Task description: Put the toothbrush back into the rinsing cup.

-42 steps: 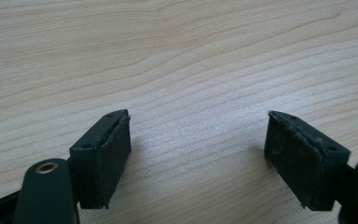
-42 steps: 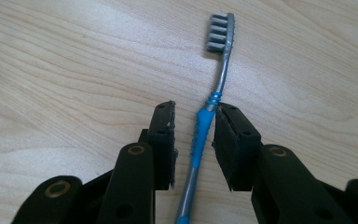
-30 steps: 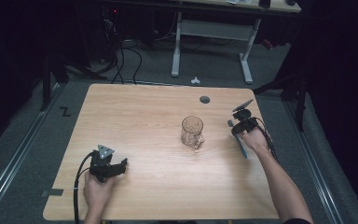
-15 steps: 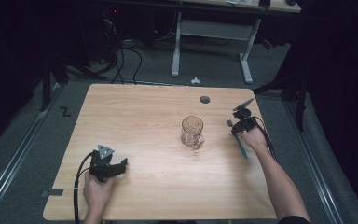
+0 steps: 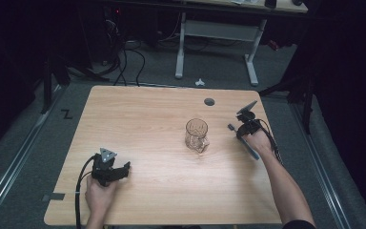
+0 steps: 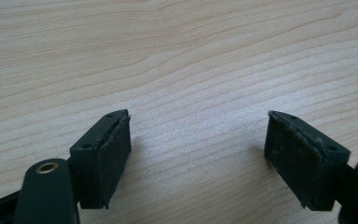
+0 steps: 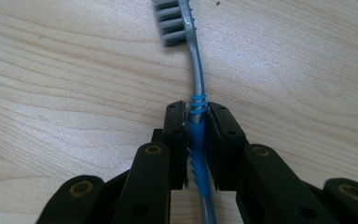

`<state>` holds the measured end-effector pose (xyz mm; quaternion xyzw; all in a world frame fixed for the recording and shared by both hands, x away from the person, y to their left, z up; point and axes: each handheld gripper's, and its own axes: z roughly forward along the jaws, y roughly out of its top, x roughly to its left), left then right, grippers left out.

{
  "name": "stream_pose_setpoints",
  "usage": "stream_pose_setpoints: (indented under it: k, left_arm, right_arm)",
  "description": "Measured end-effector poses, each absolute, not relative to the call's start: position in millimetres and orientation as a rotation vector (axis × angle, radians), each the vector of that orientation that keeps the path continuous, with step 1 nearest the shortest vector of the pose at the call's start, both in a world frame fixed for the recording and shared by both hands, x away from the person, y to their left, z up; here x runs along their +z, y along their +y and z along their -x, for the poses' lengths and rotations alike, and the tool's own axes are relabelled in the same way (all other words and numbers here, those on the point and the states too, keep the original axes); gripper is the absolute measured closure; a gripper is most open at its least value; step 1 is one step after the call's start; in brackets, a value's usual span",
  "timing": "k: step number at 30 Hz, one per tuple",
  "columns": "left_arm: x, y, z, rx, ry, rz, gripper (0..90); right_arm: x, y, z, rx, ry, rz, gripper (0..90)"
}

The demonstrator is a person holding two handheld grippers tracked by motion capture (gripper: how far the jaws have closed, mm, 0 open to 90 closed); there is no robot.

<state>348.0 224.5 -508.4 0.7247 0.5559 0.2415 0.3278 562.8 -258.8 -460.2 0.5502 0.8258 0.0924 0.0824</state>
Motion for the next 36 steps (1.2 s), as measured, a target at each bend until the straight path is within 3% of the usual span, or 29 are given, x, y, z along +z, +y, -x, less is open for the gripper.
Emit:
stream_pose_setpoints:
  k: [9, 36]
  left_arm:
    - [-508.4, 224.4, -348.1, 0.632, 1.456, -1.897, 23.2]
    - [-508.4, 224.3, -348.1, 0.634, 1.456, -1.897, 23.2]
  right_arm:
    - [-455.6, -264.2, -554.6, 0.335, 2.452, -1.629, 79.1]
    - [-393.5, -268.3, -487.0, 1.027, 2.384, -1.427, 79.3]
